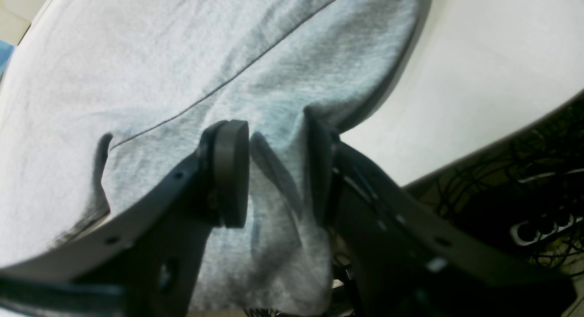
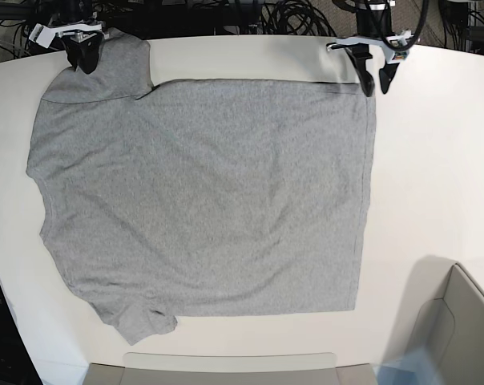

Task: Fold the T-shirt properly
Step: 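Grasp the shirt's shoulder edge with both grippers at each end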

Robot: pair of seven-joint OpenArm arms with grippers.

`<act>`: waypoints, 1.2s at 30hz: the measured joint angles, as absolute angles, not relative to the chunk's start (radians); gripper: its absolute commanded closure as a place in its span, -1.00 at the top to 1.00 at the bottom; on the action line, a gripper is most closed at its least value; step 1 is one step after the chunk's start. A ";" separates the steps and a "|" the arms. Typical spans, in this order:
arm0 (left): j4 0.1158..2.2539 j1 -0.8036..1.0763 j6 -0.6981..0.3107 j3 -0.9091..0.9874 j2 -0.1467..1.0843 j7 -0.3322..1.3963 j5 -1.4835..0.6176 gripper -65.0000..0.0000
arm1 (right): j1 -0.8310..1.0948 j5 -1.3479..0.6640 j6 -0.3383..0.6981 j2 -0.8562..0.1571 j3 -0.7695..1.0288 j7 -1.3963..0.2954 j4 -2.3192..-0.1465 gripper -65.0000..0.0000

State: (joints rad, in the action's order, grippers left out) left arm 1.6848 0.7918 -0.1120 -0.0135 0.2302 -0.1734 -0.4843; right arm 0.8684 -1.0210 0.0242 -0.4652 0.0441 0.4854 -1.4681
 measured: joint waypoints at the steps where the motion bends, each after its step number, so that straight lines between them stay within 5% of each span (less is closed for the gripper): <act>1: 1.699 0.793 -0.128 -0.013 0.253 -0.113 -0.543 -0.31 | 0.868 -1.021 0.024 -0.465 0.044 0.484 -1.468 -0.31; 5: 1.713 0.783 -0.146 0.075 0.313 0.098 -0.768 -0.32 | 0.868 -1.019 0.022 -0.464 0.045 0.483 -1.468 -0.31; 10: 1.713 0.781 -0.147 0.152 0.315 0.120 -0.794 -0.31 | 0.870 -1.019 0.022 -0.464 0.045 0.482 -1.468 -0.31; 18: 1.650 0.640 -0.208 0.162 0.347 0.384 -0.794 -0.31 | 0.870 -1.018 0.023 -0.465 0.045 0.482 -1.468 -0.31; 28: 1.645 0.634 -0.263 0.151 0.324 0.395 -0.798 -0.32 | 0.873 -1.019 0.023 -0.464 0.041 0.487 -1.468 -0.38; 32: 1.645 0.633 -0.259 0.101 0.335 0.381 -0.798 -0.54 | 0.883 -1.023 0.021 -0.464 0.040 0.479 -1.467 -0.74; 36: 1.631 0.607 -0.263 0.067 0.333 0.379 -0.802 -1.00 | 0.889 -1.023 0.021 -0.464 0.037 0.474 -1.466 -1.00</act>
